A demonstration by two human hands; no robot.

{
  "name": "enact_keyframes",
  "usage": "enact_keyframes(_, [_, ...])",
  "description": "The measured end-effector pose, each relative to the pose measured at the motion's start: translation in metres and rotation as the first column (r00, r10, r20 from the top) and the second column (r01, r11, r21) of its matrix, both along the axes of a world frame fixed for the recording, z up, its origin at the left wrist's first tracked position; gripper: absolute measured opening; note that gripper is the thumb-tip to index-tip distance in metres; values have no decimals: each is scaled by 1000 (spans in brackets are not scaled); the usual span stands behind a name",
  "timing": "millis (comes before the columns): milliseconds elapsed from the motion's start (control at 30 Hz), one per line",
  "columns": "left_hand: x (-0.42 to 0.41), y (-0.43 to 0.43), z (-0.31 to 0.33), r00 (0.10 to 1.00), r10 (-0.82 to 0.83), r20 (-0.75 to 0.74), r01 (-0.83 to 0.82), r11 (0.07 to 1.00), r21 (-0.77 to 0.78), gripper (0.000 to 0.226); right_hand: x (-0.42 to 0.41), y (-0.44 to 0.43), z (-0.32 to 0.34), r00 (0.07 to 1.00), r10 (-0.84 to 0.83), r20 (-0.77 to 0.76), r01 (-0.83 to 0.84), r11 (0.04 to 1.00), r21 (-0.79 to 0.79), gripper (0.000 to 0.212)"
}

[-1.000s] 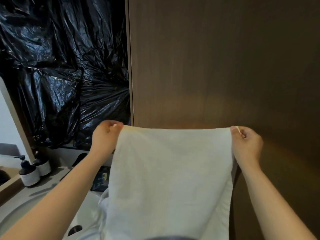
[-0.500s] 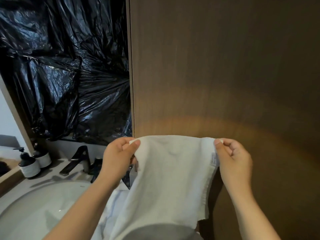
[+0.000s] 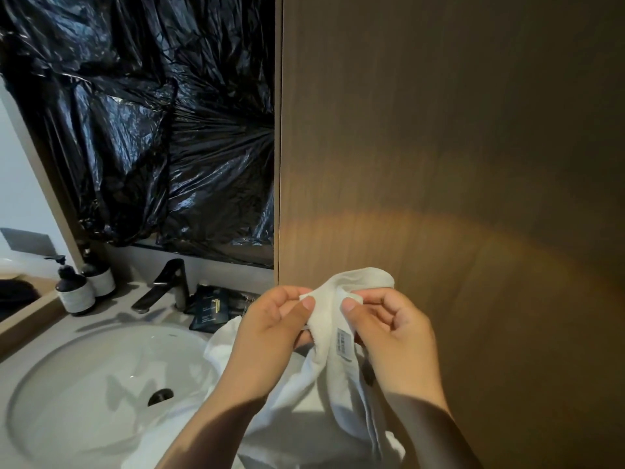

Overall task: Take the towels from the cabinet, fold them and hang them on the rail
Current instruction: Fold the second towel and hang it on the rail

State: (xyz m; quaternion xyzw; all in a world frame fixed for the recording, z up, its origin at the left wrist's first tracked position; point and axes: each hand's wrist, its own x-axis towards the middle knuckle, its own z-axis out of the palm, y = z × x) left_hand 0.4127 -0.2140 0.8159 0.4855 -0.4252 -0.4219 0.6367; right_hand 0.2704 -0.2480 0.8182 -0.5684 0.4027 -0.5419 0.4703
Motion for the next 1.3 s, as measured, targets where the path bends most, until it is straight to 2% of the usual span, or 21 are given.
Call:
enact_keyframes(133, [2,7,-7,999,-40,-24,41,999,14,15,2,3,-1,999,40,-7,-40,998,40,7])
enact_keyframes(267, [4,13,-14,982,-105,-159,106,994,-2,17,4,6,-1,988,144,57,-149,984,97,6])
enact_keyframes(367, [8,17,-16,952,-188,-241,185,982,-34,24,3,7,-4,977,186,108,-196,976,91,14])
enact_keyframes(467, [12,19,-19,954,-154,-259,154,988,-21,25,0,8,-7,955,267,129,-278,957,76,31])
enact_keyframes(567, [13,20,-21,961,-119,-250,120,993,-13,24,-2,6,-8,938,325,120,-333,941,54,34])
enact_keyframes(733, [12,22,-25,968,-97,-232,95,995,-21,26,2,3,-12,945,312,94,-318,946,59,28])
enact_keyframes(933, [13,27,-27,970,-83,-227,82,997,-17,34,2,2,-15,959,275,-66,-263,953,153,49])
enact_keyframes(1067, [12,27,-25,972,-33,-231,36,999,9,34,2,4,-15,972,146,-186,-144,989,24,51])
enact_keyframes(1200, [7,28,-23,983,-11,-184,9,1000,-9,24,1,7,-13,984,88,-153,-93,995,-30,49])
enact_keyframes(1300, [2,28,-23,991,-8,-131,7,1000,-5,16,1,8,-13,981,90,-172,-99,994,-44,39])
